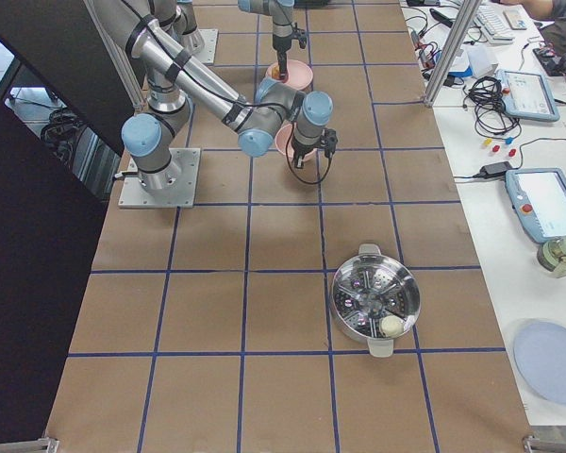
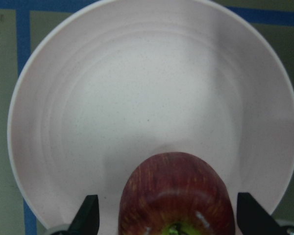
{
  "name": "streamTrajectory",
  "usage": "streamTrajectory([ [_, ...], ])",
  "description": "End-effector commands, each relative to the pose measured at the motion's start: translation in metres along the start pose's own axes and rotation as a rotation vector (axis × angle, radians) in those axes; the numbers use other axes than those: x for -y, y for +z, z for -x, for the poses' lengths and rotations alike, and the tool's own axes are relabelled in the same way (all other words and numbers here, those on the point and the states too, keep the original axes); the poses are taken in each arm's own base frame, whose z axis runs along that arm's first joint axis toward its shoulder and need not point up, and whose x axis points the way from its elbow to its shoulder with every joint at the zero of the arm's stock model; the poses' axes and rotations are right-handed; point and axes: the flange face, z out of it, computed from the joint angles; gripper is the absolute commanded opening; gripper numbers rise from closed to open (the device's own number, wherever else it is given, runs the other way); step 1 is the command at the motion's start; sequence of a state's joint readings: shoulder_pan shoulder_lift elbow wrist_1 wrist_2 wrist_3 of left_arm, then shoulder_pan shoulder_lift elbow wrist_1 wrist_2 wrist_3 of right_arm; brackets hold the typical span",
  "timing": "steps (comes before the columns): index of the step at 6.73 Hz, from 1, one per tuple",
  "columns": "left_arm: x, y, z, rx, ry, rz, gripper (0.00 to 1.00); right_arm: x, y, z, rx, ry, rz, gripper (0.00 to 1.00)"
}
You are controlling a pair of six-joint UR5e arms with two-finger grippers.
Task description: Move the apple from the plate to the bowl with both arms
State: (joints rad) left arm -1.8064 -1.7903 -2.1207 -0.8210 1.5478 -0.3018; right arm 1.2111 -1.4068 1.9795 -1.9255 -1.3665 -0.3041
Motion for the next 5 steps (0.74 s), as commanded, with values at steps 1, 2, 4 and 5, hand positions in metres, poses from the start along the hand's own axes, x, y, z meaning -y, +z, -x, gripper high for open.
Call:
streamTrajectory([
  [1, -0.001, 0.001, 0.0, 0.001, 0.005, 0.003, 0.67, -0.004, 0.016, 0.074, 0.029, -0.051, 0.037, 0.06],
  [2, 0.0, -0.001, 0.0, -0.001, 0.009, -0.003, 0.47, -0.007, 0.034, 0.122, 0.031, -0.01, 0.04, 0.06],
  [4, 0.002, -0.024, -0.001, -0.011, 0.02, -0.057, 0.32, -0.01, 0.066, 0.129, 0.017, -0.008, 0.075, 0.07],
  [5, 0.001, -0.048, -0.003, -0.023, 0.022, -0.092, 0.3, -0.012, 0.071, 0.128, 0.018, -0.004, 0.086, 0.08],
])
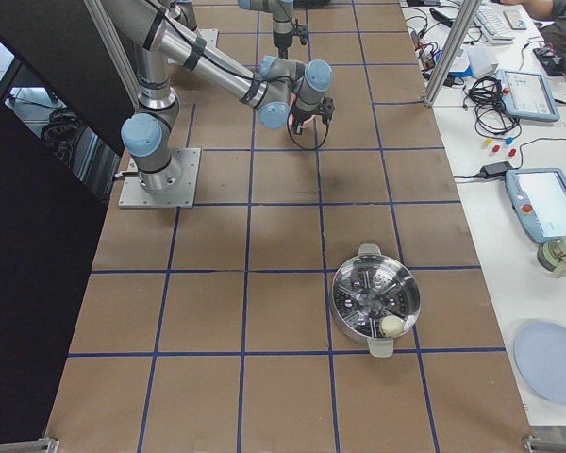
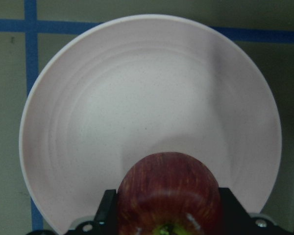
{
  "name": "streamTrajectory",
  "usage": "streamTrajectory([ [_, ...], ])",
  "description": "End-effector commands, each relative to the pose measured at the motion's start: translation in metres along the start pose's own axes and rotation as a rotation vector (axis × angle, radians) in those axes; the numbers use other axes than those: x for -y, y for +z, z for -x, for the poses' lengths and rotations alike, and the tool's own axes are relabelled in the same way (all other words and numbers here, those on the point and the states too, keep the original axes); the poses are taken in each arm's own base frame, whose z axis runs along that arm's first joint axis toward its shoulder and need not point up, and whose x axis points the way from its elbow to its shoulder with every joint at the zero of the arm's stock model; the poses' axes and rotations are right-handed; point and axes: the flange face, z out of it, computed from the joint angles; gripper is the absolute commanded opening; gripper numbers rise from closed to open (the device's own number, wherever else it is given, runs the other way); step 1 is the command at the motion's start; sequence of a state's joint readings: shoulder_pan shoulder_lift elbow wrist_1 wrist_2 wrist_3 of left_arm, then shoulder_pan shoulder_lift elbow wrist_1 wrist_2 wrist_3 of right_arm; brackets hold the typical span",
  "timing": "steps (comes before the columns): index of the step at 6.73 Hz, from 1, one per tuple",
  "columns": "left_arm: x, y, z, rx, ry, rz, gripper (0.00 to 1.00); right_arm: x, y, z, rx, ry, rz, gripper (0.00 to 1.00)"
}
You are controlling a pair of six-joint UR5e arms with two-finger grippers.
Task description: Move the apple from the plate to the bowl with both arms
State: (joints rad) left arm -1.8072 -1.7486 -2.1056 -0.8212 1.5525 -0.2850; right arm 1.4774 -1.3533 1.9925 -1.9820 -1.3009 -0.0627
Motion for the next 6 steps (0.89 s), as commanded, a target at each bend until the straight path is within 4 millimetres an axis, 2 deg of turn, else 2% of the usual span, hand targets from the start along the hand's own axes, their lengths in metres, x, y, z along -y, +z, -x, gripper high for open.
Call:
streamTrajectory([
  [1, -0.009, -0.051, 0.0, -0.008, 0.002, -0.026, 0.25, -0.004, 0.013, 0.001, 0.001, 0.006, 0.022, 0.52],
  [2, -0.021, -0.065, 0.005, 0.028, -0.009, 0.058, 0.2, -0.002, 0.014, 0.0, -0.005, 0.007, 0.025, 0.99],
  [3, -0.016, -0.088, 0.001, 0.017, -0.015, 0.035, 0.2, 0.0, 0.011, -0.002, -0.025, 0.004, 0.023, 1.0],
  [4, -0.01, -0.109, -0.003, 0.017, -0.047, 0.053, 0.17, 0.007, -0.011, -0.012, -0.085, 0.013, -0.016, 1.0],
  [5, -0.008, -0.125, -0.016, 0.01, -0.081, 0.061, 0.16, 0.021, -0.057, -0.029, -0.146, 0.029, -0.075, 1.0],
  [6, -0.006, -0.133, -0.039, -0.004, -0.109, 0.055, 0.16, 0.009, -0.109, -0.043, -0.215, 0.061, -0.099, 1.0],
])
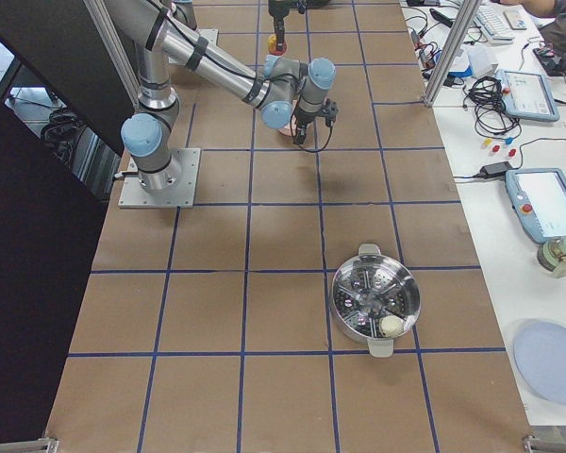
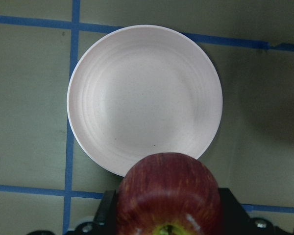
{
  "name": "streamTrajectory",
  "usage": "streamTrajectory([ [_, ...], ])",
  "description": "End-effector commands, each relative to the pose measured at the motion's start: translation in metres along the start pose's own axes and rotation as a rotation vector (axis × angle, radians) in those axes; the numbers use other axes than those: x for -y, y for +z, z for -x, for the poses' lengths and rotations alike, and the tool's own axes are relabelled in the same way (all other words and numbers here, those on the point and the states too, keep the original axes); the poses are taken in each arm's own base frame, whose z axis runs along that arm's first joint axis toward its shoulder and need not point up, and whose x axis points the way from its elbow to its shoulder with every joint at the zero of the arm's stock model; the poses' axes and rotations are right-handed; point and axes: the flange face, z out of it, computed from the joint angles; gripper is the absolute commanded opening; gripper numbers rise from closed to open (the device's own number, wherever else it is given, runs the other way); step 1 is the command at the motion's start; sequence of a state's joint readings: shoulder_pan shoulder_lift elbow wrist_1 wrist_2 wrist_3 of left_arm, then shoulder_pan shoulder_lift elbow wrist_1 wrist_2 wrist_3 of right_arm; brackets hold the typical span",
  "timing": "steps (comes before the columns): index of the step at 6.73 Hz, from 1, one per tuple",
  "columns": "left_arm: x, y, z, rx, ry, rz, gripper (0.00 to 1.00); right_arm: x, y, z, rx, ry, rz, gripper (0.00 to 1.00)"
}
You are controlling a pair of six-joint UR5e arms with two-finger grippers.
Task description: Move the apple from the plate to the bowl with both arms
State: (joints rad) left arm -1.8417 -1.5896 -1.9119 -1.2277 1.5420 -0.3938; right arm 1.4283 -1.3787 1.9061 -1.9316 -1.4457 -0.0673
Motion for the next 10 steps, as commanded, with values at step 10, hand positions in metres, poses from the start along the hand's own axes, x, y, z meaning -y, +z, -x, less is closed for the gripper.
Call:
streamTrajectory([
  [10, 0.016, 0.115, -0.247, 0.0, -0.35, -0.002, 0.13, -0.126, -0.176, 0.011, -0.163, -0.027, -0.191, 1.0],
])
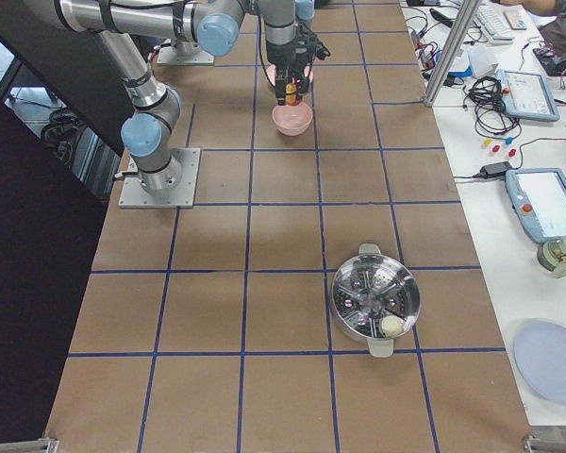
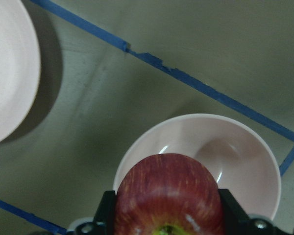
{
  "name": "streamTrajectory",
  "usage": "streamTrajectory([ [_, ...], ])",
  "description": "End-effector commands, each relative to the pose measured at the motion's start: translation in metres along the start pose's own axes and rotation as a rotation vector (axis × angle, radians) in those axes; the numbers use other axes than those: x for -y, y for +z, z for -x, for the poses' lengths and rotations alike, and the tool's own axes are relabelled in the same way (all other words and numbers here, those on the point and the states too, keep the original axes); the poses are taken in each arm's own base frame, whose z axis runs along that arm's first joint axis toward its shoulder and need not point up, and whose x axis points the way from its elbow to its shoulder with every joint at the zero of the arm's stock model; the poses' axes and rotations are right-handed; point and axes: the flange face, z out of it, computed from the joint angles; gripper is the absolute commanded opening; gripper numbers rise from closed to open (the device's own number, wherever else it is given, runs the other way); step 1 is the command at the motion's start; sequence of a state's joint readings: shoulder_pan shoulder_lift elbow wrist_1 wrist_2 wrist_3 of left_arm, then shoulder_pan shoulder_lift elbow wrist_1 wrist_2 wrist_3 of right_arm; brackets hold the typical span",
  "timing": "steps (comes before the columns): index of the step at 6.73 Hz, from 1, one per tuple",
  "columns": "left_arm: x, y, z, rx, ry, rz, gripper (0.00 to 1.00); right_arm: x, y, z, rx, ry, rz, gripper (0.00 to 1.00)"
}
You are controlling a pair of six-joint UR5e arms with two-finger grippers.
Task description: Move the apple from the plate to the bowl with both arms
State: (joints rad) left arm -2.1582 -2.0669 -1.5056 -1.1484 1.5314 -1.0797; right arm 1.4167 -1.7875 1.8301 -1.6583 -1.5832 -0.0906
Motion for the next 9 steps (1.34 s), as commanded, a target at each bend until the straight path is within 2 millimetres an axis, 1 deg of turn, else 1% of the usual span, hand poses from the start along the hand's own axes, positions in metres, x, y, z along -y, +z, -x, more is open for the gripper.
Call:
streamTrajectory([
  [1, -0.017, 0.042, -0.023, -0.026, 0.024, -0.028, 0.13, 0.0, 0.007, -0.007, -0.06, -0.003, 0.023, 1.0],
  [2, -0.019, 0.05, -0.018, -0.011, 0.024, -0.021, 0.13, 0.001, 0.009, -0.016, -0.156, -0.004, 0.036, 1.0],
  [3, -0.02, 0.052, -0.017, -0.009, 0.028, -0.015, 0.13, 0.005, 0.013, -0.018, -0.173, -0.008, 0.046, 1.0],
  [4, -0.021, 0.05, -0.016, -0.012, 0.034, -0.016, 0.73, 0.006, 0.013, -0.019, -0.17, -0.006, 0.043, 1.0],
  [5, -0.023, 0.04, -0.014, -0.025, 0.047, -0.013, 1.0, 0.007, 0.013, -0.02, -0.169, -0.006, 0.04, 1.0],
  [6, -0.023, 0.029, -0.012, -0.033, 0.049, -0.02, 1.0, 0.013, 0.009, -0.021, -0.17, -0.005, 0.028, 1.0],
  [7, -0.022, 0.003, -0.004, -0.037, 0.063, -0.035, 1.0, 0.031, 0.002, -0.022, -0.165, -0.006, 0.029, 1.0],
  [8, -0.003, -0.029, 0.018, -0.016, 0.073, -0.023, 1.0, 0.049, -0.011, -0.023, -0.164, -0.008, 0.042, 1.0],
  [9, 0.01, -0.06, 0.04, 0.005, 0.092, -0.012, 1.0, 0.053, -0.014, -0.022, -0.159, -0.01, 0.061, 1.0],
])
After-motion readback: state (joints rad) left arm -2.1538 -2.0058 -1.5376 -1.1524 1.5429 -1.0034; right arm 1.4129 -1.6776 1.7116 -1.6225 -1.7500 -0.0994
